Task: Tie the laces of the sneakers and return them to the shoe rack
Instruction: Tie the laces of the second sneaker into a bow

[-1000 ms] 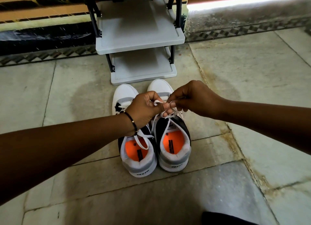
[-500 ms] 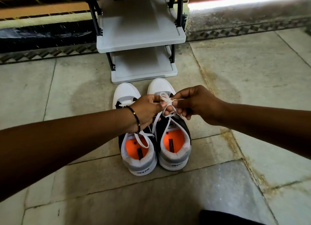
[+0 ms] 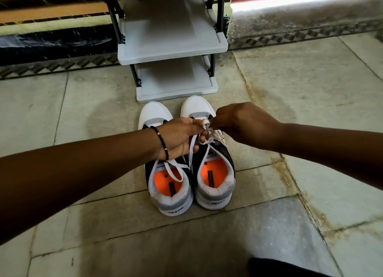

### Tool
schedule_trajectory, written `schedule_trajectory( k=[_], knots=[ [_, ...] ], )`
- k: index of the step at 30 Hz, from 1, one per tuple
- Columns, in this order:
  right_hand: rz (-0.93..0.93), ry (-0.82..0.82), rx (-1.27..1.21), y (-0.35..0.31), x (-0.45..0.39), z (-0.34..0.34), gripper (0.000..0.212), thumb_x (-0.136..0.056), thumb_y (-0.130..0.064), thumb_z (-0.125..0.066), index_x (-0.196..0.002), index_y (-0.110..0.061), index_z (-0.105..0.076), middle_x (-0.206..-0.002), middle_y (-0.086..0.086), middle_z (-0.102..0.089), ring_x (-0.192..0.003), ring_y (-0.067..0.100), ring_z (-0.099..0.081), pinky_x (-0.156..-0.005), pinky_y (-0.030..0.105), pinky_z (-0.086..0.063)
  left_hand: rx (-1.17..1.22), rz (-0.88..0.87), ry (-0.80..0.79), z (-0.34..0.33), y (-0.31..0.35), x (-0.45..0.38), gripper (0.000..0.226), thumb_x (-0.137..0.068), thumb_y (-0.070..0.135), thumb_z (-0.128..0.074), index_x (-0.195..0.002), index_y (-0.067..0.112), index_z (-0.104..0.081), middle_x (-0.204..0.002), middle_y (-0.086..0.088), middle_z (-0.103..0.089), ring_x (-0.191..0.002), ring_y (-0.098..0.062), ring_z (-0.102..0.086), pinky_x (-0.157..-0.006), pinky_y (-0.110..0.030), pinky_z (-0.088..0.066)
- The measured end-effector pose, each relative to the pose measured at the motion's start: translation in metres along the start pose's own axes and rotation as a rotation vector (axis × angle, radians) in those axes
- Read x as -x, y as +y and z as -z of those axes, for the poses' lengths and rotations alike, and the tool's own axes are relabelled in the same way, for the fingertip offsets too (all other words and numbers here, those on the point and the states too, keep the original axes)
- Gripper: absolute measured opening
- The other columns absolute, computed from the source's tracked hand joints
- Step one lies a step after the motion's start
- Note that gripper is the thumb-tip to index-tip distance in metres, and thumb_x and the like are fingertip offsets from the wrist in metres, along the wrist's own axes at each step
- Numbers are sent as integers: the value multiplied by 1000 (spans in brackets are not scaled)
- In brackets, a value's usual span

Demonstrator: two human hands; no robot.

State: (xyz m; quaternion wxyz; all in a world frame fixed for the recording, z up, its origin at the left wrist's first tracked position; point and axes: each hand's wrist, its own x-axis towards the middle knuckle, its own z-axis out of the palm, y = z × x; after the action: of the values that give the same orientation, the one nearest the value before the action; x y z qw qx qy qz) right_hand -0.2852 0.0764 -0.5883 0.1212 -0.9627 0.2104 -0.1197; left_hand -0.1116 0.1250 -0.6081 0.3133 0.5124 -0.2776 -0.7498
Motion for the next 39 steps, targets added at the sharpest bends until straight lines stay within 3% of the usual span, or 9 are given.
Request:
schedule_trajectory(
  k=[4, 7, 12, 16, 20, 24, 31, 35, 39],
  knots=[
    [13, -64, 13, 0, -1, 4, 21, -85, -8, -58, -99, -13, -72, -80, 7, -71, -72, 27, -67, -55, 40, -54, 71, -33, 30, 1, -4, 1, 15, -85, 5, -53, -80, 18, -47, -59, 6, -65, -56, -6, -56, -45, -17, -43],
    [0, -92, -37, -2, -4, 5, 19, -84, -10, -61, -99, -12, -72, -85, 6, -73, -76, 24, -68, -63, 38, -55, 44, -66, 74, 0, -7, 2, 24, -81, -3, -56, -81, 17, -44, -72, -1, -65, -58, -7, -59, -43, -16, -45],
    [-258, -140, -176, -6, -12, 2, 14, -82, -17, -66, -92, -9, -72, -87, 7, -73, -79, 21, -66, -71, 35, -52, -208, -264, 96, 2, -12, 4, 33, -75, -7, -63, -69, 18, -43, -62, 6, -69, -63, -6, -64, -50, -13, -48],
    [-289, -301, -136, -9, -16, 3, 13, -82, -21, -67, -83, -8, -68, -73, 3, -64, -66, 18, -53, -64, 33, -45, -485, -416, 163, 4, -11, 8, 31, -72, -1, -69, -65, 20, -47, -72, -3, -63, -72, -12, -61, -73, -21, -52],
    [-305, -278, -154, -13, -12, 1, 16, -83, -20, -62, -68, -18, -59, -59, -1, -57, -52, 11, -47, -58, 36, -44, -610, -487, 221, 1, -10, 13, 20, -72, 5, -71, -74, 19, -56, -81, -6, -66, -79, -19, -64, -80, -30, -54],
    [-325, -234, -121, -15, -15, 1, 11, -81, -21, -63, -72, -15, -67, -59, 1, -57, -49, 10, -45, -56, 36, -46, -739, -558, 281, -3, -14, 12, 21, -75, 4, -67, -77, 22, -55, -78, 4, -62, -78, -17, -62, -79, -32, -53],
    [-308, -286, -45, -24, -19, 5, 18, -84, -18, -57, -75, -7, -68, -55, 3, -53, -50, 17, -45, -54, 30, -40, -891, -580, 384, -3, -14, 4, 25, -72, 5, -66, -88, 18, -52, -74, 11, -54, -59, 9, -49, -56, -1, -34],
    [-310, -297, 3, -28, -17, 3, 31, -90, -26, -48, -65, -9, -56, -48, -3, -39, -44, 10, -38, -50, 27, -32, -928, -528, 423, -3, -15, 0, 19, -80, 7, -58, -98, 12, -55, -83, -3, -60, -67, -13, -51, -66, -22, -43],
    [-307, -319, 54, -37, -14, 4, 34, -86, -43, -54, -91, -10, -63, -62, -4, -47, -56, 16, -48, -51, 24, -31, -967, -533, 379, -7, -12, 0, 17, -82, 5, -51, -93, 17, -58, -89, -11, -66, -80, -25, -58, -72, -29, -46]
  ],
)
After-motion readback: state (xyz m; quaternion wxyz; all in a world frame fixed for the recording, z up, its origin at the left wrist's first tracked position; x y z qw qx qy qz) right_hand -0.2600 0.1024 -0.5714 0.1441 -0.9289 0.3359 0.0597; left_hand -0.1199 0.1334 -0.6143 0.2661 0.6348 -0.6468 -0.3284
